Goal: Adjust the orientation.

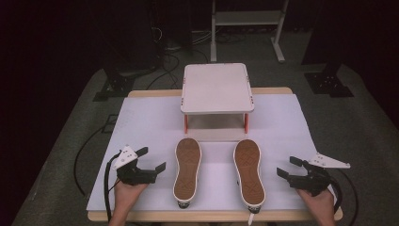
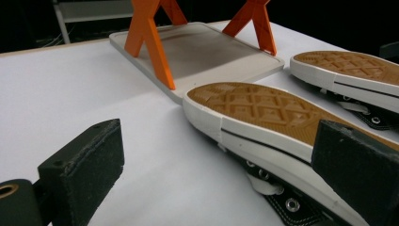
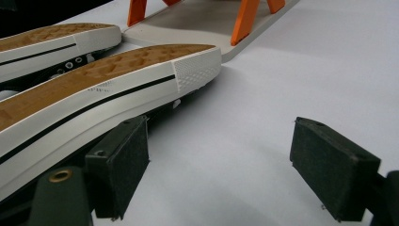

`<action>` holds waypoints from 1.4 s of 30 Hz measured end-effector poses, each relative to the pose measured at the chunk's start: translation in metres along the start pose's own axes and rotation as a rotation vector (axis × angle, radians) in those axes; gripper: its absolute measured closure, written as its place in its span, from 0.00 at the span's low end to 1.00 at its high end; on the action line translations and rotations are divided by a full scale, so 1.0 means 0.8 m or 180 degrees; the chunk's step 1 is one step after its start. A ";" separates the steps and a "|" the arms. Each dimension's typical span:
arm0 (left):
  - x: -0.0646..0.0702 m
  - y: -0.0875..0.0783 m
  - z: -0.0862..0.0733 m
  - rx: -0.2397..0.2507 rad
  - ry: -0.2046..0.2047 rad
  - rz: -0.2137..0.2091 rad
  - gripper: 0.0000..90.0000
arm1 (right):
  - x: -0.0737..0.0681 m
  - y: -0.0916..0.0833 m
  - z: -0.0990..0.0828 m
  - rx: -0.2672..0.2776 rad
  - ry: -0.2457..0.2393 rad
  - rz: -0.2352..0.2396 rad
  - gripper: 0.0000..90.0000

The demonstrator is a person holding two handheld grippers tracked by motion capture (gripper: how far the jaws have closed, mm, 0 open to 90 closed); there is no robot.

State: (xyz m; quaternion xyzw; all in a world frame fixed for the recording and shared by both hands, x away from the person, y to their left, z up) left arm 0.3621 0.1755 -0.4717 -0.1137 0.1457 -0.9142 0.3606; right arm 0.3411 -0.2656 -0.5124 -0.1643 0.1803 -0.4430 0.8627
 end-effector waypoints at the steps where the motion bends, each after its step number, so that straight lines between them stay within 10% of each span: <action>1: 0.001 0.001 0.002 0.0007 0.0006 -0.0002 0.03 | 0.000 0.000 0.000 -0.0006 0.0000 0.0004 0.21; 23: 0.043 0.026 0.033 -0.0102 0.0249 -0.0235 0.16 | -0.010 -0.002 0.004 0.0036 -0.0065 -0.0033 0.23; 33: 0.088 0.056 0.046 -0.0418 0.0618 -0.0648 0.65 | -0.014 -0.002 0.006 0.0037 -0.0131 -0.0036 0.23; 42: 0.101 0.081 0.042 -0.0752 0.0777 -0.0809 0.85 | -0.017 -0.003 0.006 0.0049 -0.0165 -0.0035 0.23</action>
Point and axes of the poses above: each handheld gripper's, and its own axes: y roughly forward along the jaws, z roughly out of its top, x roughly to its right, the point moved 10 cm from there along y, roughly forward along the jaws, and after that the axes turned 4 degrees about -z, right-handed, at the moved point
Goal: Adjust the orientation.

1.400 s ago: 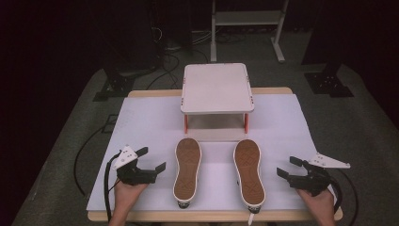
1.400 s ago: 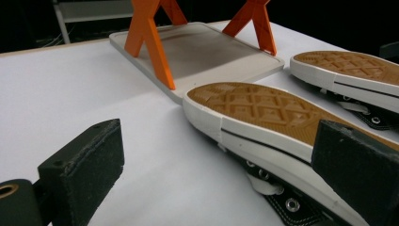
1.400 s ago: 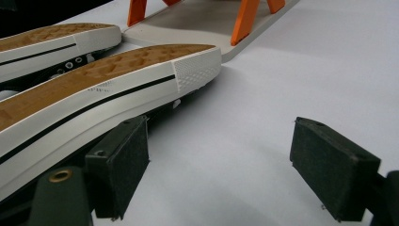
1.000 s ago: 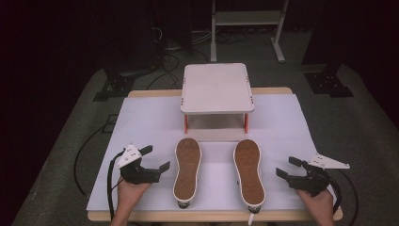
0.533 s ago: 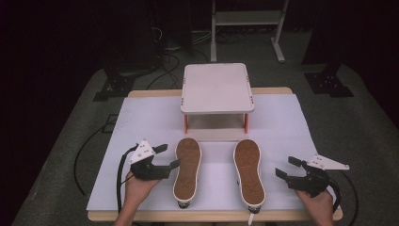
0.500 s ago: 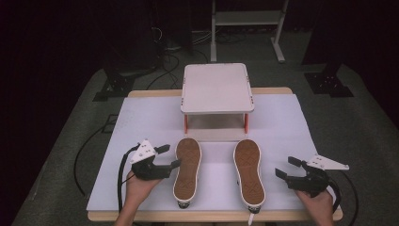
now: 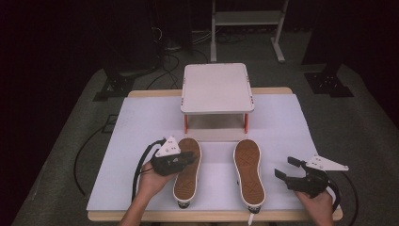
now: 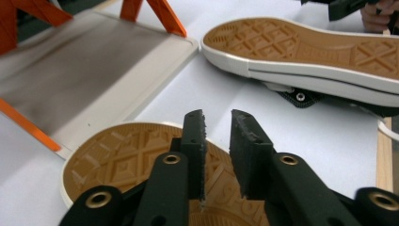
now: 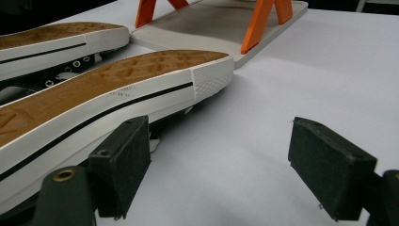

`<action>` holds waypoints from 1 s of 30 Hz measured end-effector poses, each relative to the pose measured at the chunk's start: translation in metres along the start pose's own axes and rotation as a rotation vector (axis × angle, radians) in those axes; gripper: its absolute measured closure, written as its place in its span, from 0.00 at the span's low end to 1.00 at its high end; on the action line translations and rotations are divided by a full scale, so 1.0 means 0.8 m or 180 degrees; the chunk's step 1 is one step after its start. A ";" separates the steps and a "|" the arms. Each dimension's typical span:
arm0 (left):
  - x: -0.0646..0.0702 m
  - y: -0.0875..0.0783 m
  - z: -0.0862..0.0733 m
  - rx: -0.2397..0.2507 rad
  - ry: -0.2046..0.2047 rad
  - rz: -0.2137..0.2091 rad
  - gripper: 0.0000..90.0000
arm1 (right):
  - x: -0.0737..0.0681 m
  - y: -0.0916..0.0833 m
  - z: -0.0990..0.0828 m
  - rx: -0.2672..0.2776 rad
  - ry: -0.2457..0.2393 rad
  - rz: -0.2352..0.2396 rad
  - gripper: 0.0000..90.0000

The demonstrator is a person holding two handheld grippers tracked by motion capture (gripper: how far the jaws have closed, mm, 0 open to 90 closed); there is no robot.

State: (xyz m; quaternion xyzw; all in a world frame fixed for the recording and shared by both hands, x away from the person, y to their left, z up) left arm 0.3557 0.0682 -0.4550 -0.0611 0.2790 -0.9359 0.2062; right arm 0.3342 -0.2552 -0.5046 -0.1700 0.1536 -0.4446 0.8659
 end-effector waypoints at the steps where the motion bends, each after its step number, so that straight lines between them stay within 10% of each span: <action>1: -0.001 0.002 -0.005 -0.0059 0.0016 -0.0017 0.88 | -0.001 0.000 0.000 -0.0008 -0.0006 0.0006 0.23; 8: -0.009 0.003 -0.030 -0.0272 -0.0019 0.0008 0.92 | -0.003 0.002 -0.001 -0.0017 -0.0041 0.0002 0.23; 30: -0.037 -0.041 -0.067 -0.0127 -0.0233 0.0143 0.91 | -0.006 0.006 -0.003 -0.0060 -0.0077 -0.0011 0.23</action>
Point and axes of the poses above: each handheld gripper's, and its own axes: y roughly forward along the jaws, z roughly out of its top, x roughly to its right, the point moved 10 cm from there along y, roughly forward along the jaws, and after that the axes turned 4 degrees about -z, right-handed, at the moved point
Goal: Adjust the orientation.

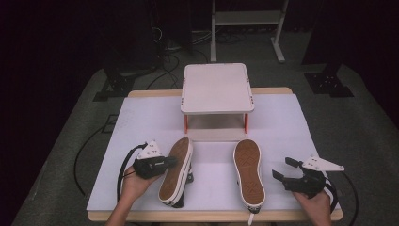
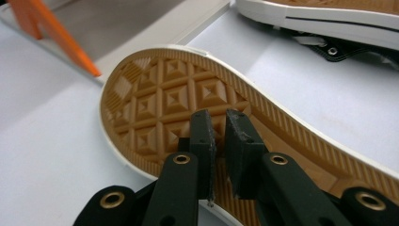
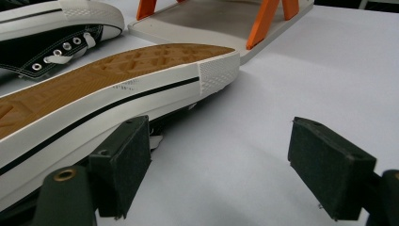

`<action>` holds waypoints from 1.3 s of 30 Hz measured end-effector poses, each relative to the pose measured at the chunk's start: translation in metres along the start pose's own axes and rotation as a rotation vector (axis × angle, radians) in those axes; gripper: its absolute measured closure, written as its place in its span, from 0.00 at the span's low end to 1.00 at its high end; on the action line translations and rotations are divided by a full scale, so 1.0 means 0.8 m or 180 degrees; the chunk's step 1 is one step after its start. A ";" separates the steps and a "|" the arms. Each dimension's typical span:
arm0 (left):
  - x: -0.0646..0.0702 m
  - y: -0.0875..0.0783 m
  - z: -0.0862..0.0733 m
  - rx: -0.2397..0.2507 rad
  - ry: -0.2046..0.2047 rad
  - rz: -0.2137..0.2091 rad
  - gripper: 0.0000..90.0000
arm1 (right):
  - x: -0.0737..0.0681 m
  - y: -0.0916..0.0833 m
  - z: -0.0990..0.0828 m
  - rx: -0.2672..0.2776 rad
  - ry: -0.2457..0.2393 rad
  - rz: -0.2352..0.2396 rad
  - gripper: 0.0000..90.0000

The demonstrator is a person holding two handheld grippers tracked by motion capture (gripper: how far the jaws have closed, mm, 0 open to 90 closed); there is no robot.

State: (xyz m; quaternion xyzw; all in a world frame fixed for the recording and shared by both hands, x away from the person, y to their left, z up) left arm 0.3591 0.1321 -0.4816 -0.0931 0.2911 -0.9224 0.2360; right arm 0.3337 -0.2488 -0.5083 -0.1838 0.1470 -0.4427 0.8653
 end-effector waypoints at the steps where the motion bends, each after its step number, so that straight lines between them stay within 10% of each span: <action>1: -0.002 -0.003 -0.002 0.0015 -0.0017 0.0025 0.90 | 0.000 0.000 0.000 -0.0002 -0.0002 -0.0003 0.23; 21: -0.033 -0.039 -0.029 0.0156 -0.0334 0.0248 0.87 | -0.002 0.006 -0.001 -0.0036 -0.0050 -0.0025 0.23; 28: -0.026 -0.062 0.003 0.0366 -0.0264 0.0306 0.87 | -0.002 0.004 -0.001 -0.0022 -0.0042 -0.0030 0.23; 39: 0.014 -0.038 0.024 0.0168 0.0066 0.0058 0.88 | -0.002 0.003 -0.001 -0.0022 -0.0049 -0.0025 0.23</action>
Point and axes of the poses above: each handheld gripper's, and its own axes: y roughly forward along the jaws, z roughly out of its top, x roughly to its right, the point moved 10 cm from there along y, roughly forward along the jaws, and after that the axes turned 4 degrees about -z, right-handed, at the moved point
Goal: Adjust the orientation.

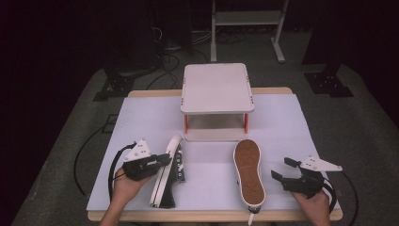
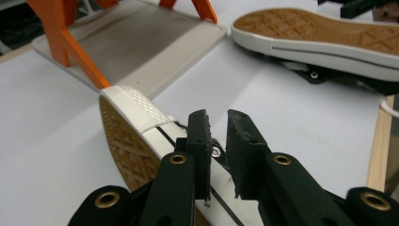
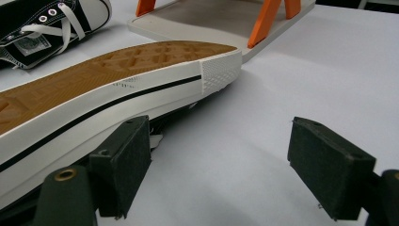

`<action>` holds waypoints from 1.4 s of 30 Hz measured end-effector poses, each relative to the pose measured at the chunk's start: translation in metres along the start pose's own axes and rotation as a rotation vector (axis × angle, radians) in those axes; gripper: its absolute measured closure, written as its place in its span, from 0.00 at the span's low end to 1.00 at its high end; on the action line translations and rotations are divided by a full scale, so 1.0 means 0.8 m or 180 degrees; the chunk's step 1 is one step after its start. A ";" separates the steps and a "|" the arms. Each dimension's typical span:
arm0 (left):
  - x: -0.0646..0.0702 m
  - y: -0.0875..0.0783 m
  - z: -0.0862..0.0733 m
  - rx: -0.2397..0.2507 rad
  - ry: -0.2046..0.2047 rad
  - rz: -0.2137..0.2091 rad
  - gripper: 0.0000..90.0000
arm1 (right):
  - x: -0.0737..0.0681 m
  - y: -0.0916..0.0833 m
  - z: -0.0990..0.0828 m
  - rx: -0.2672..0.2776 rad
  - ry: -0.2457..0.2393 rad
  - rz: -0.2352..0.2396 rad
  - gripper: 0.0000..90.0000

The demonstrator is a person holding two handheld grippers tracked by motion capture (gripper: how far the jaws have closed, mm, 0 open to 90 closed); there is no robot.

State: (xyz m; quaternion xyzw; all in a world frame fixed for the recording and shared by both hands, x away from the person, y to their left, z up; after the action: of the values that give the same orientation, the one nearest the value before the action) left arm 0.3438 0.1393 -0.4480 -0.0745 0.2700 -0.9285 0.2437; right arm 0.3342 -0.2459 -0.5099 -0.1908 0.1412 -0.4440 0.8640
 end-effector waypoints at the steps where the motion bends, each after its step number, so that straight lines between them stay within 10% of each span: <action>1: 0.001 0.002 -0.001 -0.0012 0.0008 -0.0008 0.88 | 0.000 0.000 0.000 -0.0003 -0.0008 0.0000 0.23; 42: -0.050 -0.045 -0.047 -0.0020 -0.0430 0.0315 0.87 | -0.002 0.004 -0.004 -0.0060 -0.0029 0.0003 0.24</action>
State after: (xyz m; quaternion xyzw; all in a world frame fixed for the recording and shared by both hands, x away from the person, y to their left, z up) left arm 0.3538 0.2032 -0.4607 -0.1244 0.2592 -0.9074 0.3067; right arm 0.3343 -0.2435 -0.5138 -0.2009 0.1414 -0.4414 0.8630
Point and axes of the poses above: each handheld gripper's, and its own axes: y roughly forward along the jaws, z roughly out of its top, x roughly to its right, the point moved 10 cm from there along y, roughly forward along the jaws, and after that the axes turned 4 degrees about -z, right-handed, at the moved point
